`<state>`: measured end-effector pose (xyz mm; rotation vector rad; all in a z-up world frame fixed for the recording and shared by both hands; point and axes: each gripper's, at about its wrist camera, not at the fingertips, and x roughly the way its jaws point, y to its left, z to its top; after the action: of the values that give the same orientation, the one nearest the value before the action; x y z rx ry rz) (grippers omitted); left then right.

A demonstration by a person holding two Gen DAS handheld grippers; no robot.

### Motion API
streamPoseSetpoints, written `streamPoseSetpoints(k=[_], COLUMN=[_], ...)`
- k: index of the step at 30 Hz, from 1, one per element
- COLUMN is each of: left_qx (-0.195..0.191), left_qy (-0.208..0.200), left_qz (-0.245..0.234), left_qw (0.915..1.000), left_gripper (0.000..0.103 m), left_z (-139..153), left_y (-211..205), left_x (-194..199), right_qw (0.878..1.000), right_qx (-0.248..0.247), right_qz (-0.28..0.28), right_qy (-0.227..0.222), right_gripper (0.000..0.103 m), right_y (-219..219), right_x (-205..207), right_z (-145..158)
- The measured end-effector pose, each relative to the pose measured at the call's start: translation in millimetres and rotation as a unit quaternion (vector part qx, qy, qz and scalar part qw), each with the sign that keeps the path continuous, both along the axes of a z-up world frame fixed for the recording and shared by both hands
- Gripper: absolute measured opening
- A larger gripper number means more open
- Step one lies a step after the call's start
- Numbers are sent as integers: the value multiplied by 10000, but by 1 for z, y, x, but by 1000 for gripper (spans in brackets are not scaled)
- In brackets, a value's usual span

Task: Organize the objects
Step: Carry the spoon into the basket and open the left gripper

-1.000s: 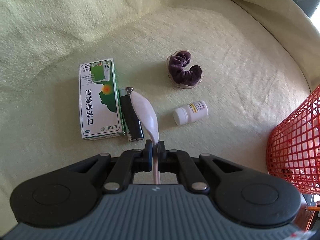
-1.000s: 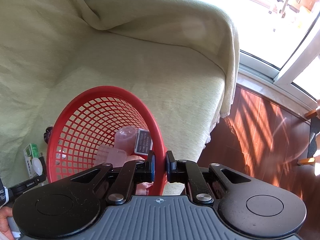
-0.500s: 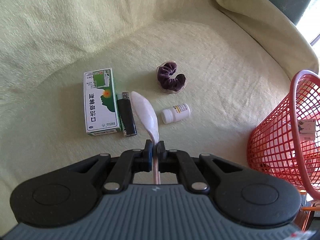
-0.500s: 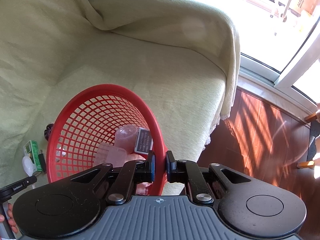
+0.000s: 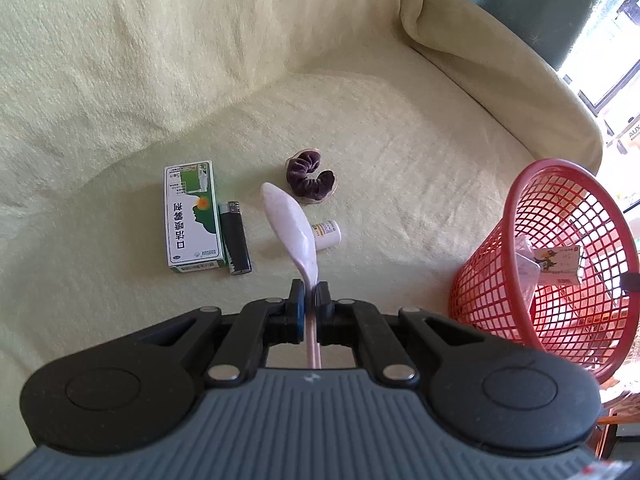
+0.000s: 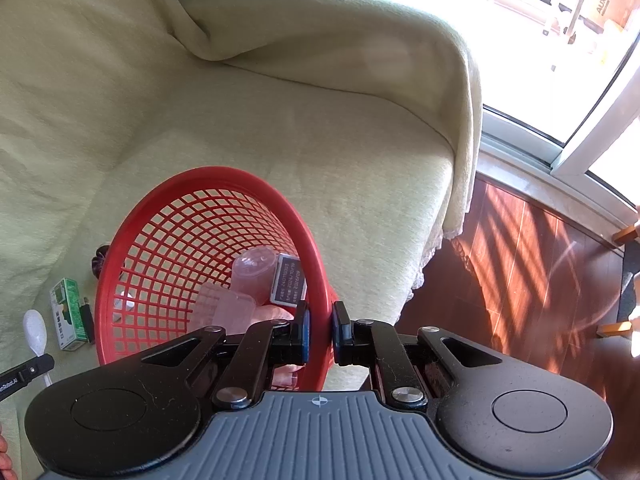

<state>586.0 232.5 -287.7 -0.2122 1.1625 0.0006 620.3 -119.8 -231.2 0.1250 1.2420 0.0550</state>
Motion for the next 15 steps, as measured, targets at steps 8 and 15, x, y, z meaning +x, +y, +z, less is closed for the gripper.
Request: streamPoseSetpoints(k=[8, 15], left_qx=[-143, -376], left_qy=[-204, -446], left_qz=[-105, -409], left_qw=[9996, 9975], left_gripper=[2, 2], left_z=[33, 56], left_y=[-15, -45], left_x=[-4, 1], right_qw=[10000, 9999], right_qx=[50, 89], right_qz=[51, 58], right_qy=[-21, -37], right_gripper=[8, 8], right_y=[3, 2], right_x=[-1, 0], right_z=[1, 1])
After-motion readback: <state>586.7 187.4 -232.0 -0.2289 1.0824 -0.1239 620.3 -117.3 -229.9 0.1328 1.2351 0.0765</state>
